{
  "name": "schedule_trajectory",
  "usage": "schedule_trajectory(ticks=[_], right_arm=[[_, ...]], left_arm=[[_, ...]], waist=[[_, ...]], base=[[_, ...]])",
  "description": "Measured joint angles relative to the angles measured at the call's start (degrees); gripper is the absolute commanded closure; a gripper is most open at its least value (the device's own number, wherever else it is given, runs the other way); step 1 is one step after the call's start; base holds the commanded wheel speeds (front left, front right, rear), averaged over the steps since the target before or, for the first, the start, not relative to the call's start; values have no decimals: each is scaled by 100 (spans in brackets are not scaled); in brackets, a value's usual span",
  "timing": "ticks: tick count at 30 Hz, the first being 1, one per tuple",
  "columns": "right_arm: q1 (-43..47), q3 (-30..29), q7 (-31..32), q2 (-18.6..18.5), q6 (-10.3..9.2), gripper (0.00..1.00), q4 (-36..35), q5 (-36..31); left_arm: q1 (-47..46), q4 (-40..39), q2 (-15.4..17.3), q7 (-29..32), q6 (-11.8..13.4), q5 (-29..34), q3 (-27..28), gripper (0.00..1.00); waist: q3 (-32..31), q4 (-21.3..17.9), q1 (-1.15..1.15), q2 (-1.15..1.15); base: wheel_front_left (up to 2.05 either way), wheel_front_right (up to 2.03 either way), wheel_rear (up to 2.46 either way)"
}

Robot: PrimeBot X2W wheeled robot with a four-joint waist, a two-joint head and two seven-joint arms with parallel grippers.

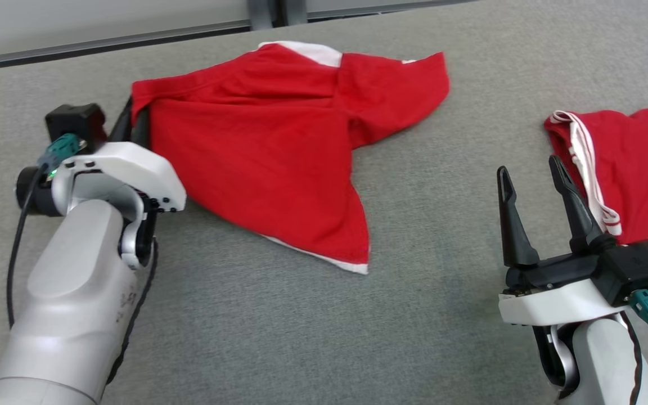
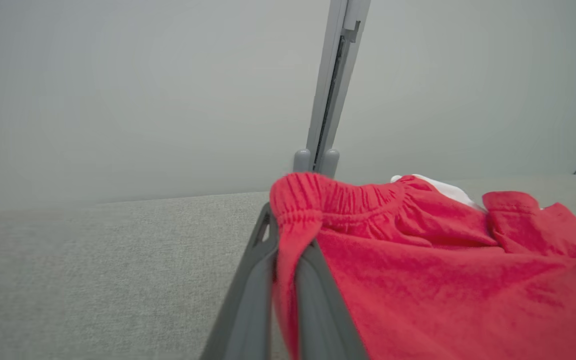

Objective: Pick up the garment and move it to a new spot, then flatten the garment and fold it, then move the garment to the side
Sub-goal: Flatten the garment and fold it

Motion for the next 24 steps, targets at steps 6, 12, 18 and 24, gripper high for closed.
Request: schedule_trajectory(ticks=[6,12,18,24], right_arm=[[16,16,1,0,0,0,21,-58],[20,45,0,1,0,0,76,-88],[87,12,0,2,0,0,119,-122],[283,-33,0,-4,0,0,177,-210]], left_arm=[[84,326,103,-231,68,-87,167,100],[203,655,41,-298,-77,-154,166,0],[434,226,87,-393,-165,-302,568,0],[1394,-1038,186,-412,-285,-81,1027,0]], waist=[[-70,269,0,0],[-130,482,0,0],[-259,690,0,0],[-454,984,0,0]], base=[[0,0,0],[0,0,0],[0,0,0],[0,0,0]])
